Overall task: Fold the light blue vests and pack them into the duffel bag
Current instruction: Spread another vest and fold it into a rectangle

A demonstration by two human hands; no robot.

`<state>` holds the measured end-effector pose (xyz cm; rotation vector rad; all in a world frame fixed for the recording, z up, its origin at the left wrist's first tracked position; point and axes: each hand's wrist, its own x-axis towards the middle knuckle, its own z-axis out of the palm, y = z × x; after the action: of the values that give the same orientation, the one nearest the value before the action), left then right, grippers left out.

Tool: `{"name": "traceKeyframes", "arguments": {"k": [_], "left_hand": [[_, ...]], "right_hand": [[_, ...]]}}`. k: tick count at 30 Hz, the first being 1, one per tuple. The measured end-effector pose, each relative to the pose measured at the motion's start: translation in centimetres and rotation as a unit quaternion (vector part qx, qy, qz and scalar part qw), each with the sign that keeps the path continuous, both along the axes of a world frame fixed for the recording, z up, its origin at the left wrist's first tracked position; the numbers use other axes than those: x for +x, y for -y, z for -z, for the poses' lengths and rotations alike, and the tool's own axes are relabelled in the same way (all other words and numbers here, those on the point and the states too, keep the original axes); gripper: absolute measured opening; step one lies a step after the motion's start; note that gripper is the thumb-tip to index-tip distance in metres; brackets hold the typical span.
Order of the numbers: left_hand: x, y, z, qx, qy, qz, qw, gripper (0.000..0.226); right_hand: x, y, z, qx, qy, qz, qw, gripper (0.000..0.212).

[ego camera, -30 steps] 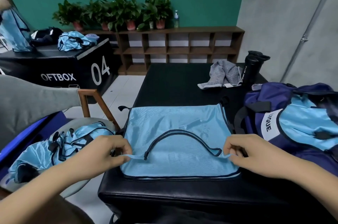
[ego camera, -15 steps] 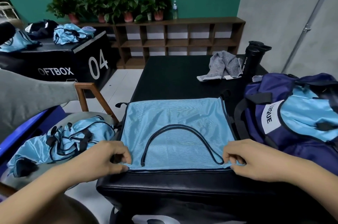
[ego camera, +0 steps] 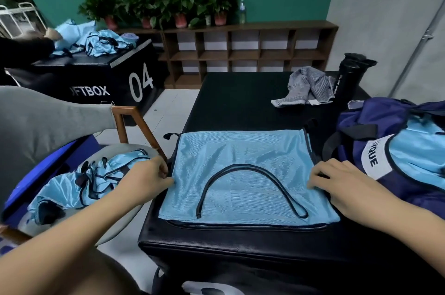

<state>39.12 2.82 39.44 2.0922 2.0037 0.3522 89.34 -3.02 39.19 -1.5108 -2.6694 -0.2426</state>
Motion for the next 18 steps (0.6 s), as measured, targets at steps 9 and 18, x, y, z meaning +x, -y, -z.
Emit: {"name": "traceKeyframes", "arguments": {"k": [9,18], "left_hand": [[1.3,-2.5,-0.1,-0.066,-0.027,-0.018,0.997,0.025],[3.1,-9.8,-1.1,-0.065,-0.016,-0.02,0.998,0.028]], "right_hand": [[-0.4,-0.7,0.5,-0.002,-0.006,-0.028,1.0,0.045],[-5.1,0.1,0.4,0.019,-0.008,-0.11,0.994,0.022]]}}
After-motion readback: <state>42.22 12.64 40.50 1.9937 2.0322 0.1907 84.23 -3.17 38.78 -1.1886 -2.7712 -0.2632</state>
